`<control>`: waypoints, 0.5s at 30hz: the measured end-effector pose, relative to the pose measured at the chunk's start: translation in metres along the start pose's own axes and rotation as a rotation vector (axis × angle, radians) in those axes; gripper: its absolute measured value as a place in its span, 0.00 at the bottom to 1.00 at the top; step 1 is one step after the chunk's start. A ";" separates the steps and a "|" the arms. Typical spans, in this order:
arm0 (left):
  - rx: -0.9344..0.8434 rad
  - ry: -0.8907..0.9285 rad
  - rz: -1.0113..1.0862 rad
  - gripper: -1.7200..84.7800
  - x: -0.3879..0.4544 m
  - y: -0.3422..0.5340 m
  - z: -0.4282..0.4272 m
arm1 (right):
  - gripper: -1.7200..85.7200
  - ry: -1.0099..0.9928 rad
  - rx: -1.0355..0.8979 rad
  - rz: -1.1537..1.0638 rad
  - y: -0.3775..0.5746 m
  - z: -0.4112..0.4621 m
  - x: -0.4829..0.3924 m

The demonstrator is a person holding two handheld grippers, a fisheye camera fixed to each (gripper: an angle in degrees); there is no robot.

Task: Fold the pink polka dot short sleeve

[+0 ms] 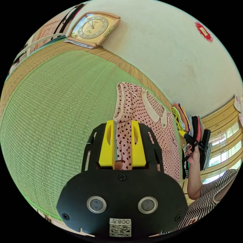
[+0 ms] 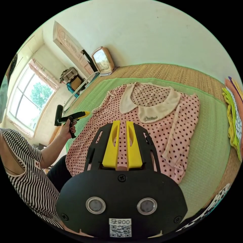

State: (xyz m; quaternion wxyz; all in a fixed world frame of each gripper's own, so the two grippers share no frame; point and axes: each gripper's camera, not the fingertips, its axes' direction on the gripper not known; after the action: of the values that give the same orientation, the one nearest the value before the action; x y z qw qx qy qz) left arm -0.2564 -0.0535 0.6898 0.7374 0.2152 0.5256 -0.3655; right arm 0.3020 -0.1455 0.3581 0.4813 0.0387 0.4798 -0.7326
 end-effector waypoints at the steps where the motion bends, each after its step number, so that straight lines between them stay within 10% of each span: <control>1: -0.007 0.012 -0.007 0.13 -0.008 -0.004 -0.003 | 0.08 0.001 -0.015 -0.020 -0.011 0.010 -0.009; 15: -0.076 0.212 0.036 0.04 -0.044 -0.040 -0.054 | 0.09 0.234 -0.282 -0.462 -0.227 0.234 -0.183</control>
State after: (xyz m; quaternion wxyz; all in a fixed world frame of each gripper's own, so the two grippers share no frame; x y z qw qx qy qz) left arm -0.3284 -0.0274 0.7143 0.6919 0.2337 0.6102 -0.3073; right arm 0.3256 -0.1787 0.7298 0.2439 -0.0544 0.6253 -0.7393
